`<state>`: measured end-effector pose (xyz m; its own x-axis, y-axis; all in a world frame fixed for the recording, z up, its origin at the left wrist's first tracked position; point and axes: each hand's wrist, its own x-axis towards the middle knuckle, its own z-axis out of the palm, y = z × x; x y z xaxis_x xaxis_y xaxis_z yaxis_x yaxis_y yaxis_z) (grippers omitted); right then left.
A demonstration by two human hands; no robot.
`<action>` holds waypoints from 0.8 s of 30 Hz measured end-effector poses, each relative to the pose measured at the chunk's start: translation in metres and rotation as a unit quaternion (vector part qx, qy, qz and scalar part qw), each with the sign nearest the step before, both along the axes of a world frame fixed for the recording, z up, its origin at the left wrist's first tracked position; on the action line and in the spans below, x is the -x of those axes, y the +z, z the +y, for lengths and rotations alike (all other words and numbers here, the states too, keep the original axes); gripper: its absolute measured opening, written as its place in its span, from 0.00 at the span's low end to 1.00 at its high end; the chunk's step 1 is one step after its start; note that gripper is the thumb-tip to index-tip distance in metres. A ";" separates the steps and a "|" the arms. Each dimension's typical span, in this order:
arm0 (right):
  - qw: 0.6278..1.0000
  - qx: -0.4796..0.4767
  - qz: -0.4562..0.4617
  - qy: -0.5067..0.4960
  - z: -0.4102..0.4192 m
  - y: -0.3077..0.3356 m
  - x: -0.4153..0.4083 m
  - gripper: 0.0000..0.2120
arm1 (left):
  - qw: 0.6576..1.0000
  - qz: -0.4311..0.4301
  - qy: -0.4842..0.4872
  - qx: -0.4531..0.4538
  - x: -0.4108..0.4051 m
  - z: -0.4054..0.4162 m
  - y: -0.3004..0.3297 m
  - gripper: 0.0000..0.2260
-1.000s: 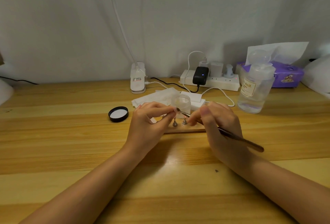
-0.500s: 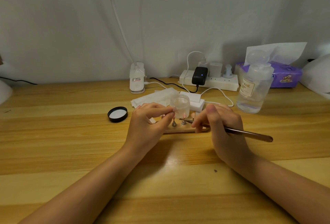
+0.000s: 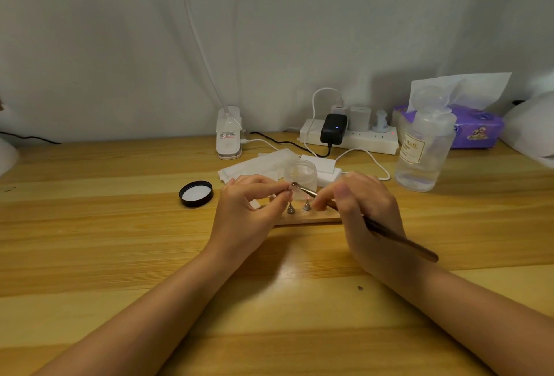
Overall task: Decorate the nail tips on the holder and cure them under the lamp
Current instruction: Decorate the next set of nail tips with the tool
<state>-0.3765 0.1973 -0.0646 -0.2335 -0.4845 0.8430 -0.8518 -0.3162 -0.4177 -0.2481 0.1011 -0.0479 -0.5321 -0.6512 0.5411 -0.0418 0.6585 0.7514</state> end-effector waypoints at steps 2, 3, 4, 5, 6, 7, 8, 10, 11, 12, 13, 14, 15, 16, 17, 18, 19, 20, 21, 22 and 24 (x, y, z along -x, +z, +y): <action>1.000 -0.015 0.012 -0.004 -0.001 -0.001 -0.001 0.27 | 1.000 -0.001 0.005 0.000 0.000 0.000 0.000 0.08; 1.000 -0.018 0.005 0.002 -0.001 -0.001 -0.001 0.26 | 1.000 -0.001 0.006 -0.001 0.000 0.000 0.000 0.08; 1.000 -0.018 -0.012 0.010 0.000 0.000 0.000 0.24 | 1.000 -0.002 0.007 -0.003 0.000 0.000 0.000 0.08; 0.999 -0.017 -0.032 0.016 0.001 0.000 0.001 0.21 | 1.000 -0.002 0.007 -0.004 -0.001 0.000 0.001 0.08; 0.998 -0.016 -0.050 0.021 0.002 0.000 0.002 0.20 | 1.000 -0.002 0.007 -0.004 -0.001 0.000 0.001 0.09; 0.998 -0.015 -0.058 0.023 0.003 0.001 0.002 0.19 | 1.000 -0.002 0.006 -0.003 -0.001 0.000 0.001 0.09; 0.998 -0.014 -0.055 0.021 0.003 0.002 0.001 0.19 | 1.000 -0.002 0.005 -0.002 -0.001 0.000 0.001 0.09; 1.000 -0.013 -0.019 0.011 0.002 0.003 -0.002 0.18 | 1.000 -0.004 0.004 0.002 0.000 0.000 0.000 0.08; 1.000 -0.016 0.003 0.006 0.001 0.004 -0.003 0.18 | 1.000 -0.004 0.005 0.004 0.000 0.000 0.000 0.08; 1.000 -0.020 0.020 0.002 0.000 0.004 -0.004 0.18 | 1.000 -0.005 0.005 0.006 0.000 -0.001 0.000 0.08; 0.999 -0.025 0.028 -0.001 0.000 0.004 -0.004 0.18 | 1.000 -0.003 0.006 0.007 0.000 -0.001 -0.001 0.08; 0.999 -0.029 0.023 -0.006 0.001 0.004 -0.004 0.19 | 1.000 -0.001 0.006 0.007 0.000 -0.001 -0.001 0.09; 0.999 -0.032 0.008 -0.009 0.002 0.004 -0.003 0.20 | 1.000 0.000 0.006 0.007 0.000 -0.001 -0.001 0.09; 0.999 -0.033 -0.017 -0.008 0.003 0.004 -0.002 0.21 | 1.000 0.001 0.005 0.008 0.000 -0.001 -0.001 0.09; 0.998 -0.035 -0.043 -0.001 0.004 0.004 -0.001 0.21 | 1.000 0.001 0.004 0.009 0.000 -0.001 -0.001 0.09; 0.997 -0.035 -0.062 0.005 0.004 0.005 -0.001 0.20 | 1.000 0.000 0.003 0.008 0.000 -0.002 -0.001 0.09; 0.997 -0.033 -0.066 0.005 0.004 0.005 -0.001 0.19 | 1.000 0.000 0.002 0.007 0.000 -0.002 -0.001 0.09; 0.998 -0.029 -0.056 0.000 0.004 0.006 -0.002 0.19 | 1.000 0.001 0.001 0.007 0.000 -0.002 -0.002 0.08; 0.999 -0.027 -0.037 -0.004 0.003 0.007 -0.003 0.18 | 1.000 0.002 0.001 0.007 0.000 -0.002 -0.002 0.09; 0.999 -0.029 -0.017 -0.005 0.002 0.007 -0.004 0.18 | 1.000 0.002 0.001 0.007 0.000 -0.002 -0.003 0.09; 0.999 -0.036 0.004 0.002 0.002 0.006 -0.006 0.18 | 1.000 0.004 0.001 0.005 0.000 -0.003 -0.003 0.09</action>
<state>-0.3708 0.1990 -0.0588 -0.2238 -0.5458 0.8075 -0.8540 -0.2894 -0.4324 -0.2477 0.0982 -0.0513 -0.5258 -0.6469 0.5523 -0.0372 0.6661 0.7449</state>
